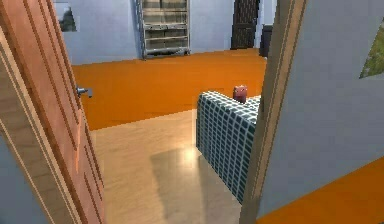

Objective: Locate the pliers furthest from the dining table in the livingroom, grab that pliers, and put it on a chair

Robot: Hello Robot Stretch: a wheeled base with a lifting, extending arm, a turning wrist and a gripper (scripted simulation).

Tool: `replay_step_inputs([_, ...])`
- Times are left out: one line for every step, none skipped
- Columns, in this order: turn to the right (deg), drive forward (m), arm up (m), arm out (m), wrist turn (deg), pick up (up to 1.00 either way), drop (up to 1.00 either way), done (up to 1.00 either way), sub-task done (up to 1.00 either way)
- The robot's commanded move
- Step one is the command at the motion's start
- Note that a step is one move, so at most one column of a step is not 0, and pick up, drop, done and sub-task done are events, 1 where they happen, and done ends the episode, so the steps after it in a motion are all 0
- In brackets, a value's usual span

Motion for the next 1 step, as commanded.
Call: replay_step_inputs([0.0, 0.00, 0.00, 0.00, 0.0, 0.00, 0.00, 1.00, 0.00])
